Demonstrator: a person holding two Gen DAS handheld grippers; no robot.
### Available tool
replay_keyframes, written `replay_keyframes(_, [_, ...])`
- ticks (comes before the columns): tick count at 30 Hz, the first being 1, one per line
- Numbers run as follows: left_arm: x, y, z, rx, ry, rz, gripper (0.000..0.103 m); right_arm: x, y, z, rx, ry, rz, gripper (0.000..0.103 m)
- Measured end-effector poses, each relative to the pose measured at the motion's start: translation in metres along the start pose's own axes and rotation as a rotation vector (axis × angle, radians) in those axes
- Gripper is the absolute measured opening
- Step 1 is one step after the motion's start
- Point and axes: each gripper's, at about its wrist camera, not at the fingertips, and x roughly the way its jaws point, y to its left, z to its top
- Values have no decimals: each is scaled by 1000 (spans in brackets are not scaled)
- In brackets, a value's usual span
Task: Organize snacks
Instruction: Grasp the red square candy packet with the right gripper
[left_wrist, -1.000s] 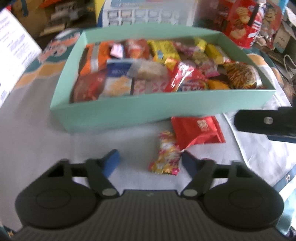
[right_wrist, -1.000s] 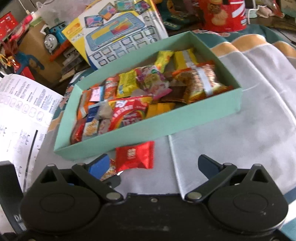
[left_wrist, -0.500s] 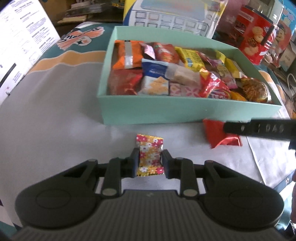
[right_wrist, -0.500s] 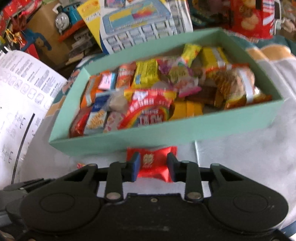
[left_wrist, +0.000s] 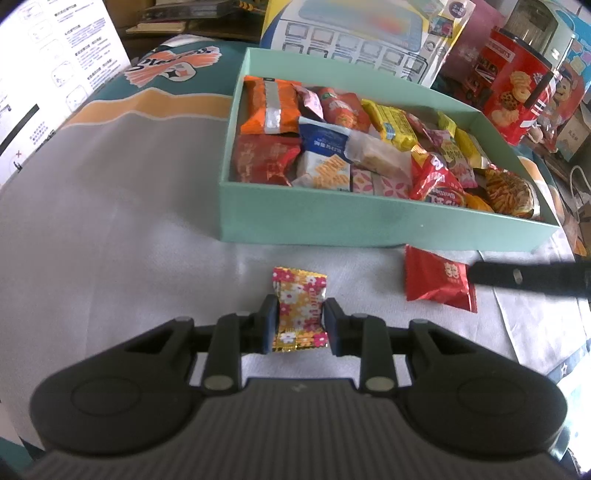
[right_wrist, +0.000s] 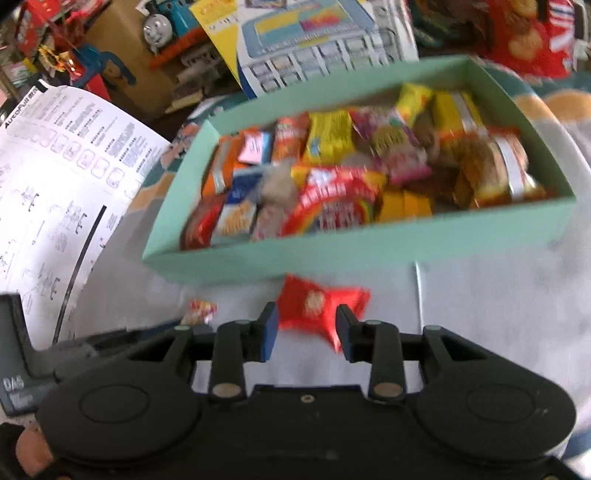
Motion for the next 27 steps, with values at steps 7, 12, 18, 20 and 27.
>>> replay_keyframes(7, [-1, 2, 0, -10, 3, -8, 27, 32, 4, 10, -74, 18, -6, 42])
replay_keyframes(12, [-1, 4, 0, -18, 0, -20, 27, 28, 7, -10, -47, 83, 53, 58])
replay_keyframes(18, [-4, 10, -1, -43, 4, -33, 28, 31, 25, -25, -134, 57, -36, 58])
replay_keyframes(20, [-6, 13, -2, -48, 3, -23, 29, 34, 32, -25, -161, 43, -61, 58])
replay_keyframes(27, [-6, 11, -5, -31, -5, -1, 33, 48, 58, -38, -346, -3, -164, 33])
